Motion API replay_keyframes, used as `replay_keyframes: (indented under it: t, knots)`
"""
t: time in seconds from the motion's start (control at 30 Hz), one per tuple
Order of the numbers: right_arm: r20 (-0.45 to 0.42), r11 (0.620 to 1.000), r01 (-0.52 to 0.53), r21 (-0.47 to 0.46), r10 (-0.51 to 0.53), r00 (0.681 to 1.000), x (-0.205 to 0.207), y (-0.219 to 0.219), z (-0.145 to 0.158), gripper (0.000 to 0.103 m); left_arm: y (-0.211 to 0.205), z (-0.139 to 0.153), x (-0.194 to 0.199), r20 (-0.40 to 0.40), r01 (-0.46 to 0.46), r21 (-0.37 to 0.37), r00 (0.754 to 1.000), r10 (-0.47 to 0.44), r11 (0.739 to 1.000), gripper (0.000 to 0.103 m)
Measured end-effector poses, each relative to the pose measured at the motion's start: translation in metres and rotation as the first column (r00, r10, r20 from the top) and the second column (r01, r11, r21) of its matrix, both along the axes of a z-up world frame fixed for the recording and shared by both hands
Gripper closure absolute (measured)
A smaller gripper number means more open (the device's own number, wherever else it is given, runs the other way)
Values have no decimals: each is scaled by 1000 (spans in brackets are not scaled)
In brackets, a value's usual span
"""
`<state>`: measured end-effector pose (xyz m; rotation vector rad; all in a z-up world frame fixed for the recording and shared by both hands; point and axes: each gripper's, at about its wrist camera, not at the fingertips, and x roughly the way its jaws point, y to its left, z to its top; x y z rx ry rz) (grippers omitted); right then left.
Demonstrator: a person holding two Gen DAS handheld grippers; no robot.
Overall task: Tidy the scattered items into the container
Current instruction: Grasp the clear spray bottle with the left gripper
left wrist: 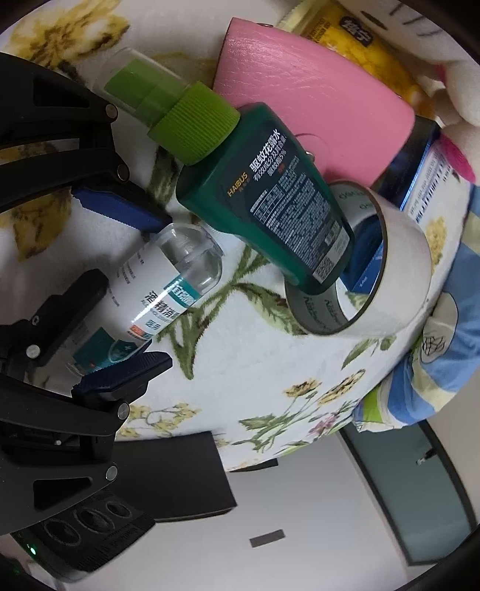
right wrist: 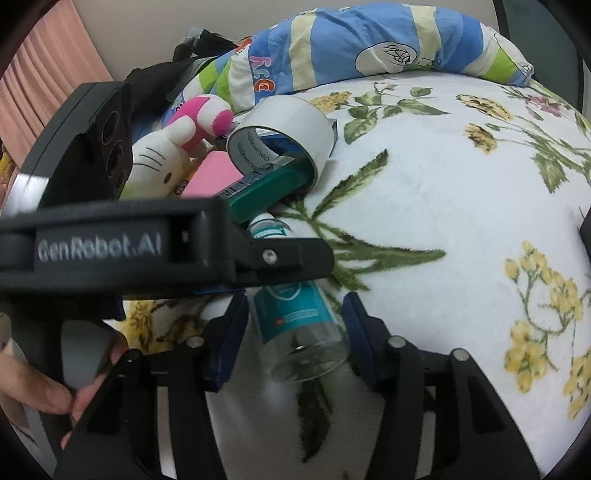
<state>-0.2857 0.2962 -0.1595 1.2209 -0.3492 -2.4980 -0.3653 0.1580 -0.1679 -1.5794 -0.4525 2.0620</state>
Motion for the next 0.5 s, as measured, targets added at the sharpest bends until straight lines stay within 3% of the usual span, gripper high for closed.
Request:
replay_keyframes:
  t: [0.2,0.33,0.5]
  knots:
    - [0,1000,-17,-13,17,1000,11,-5,9,64,2,11,9,-24,6,-29,1000,-7,1000,43]
    - [-15,1000,-9,-9,8,1000,23,-3,20,63,3,21,18,-22,7,-16,1000,-7,1000,43]
    - [-53,1000,5,-9,-6,999,42,4,44,63,12,50,36,-74,30,-18,997,-31,999,43]
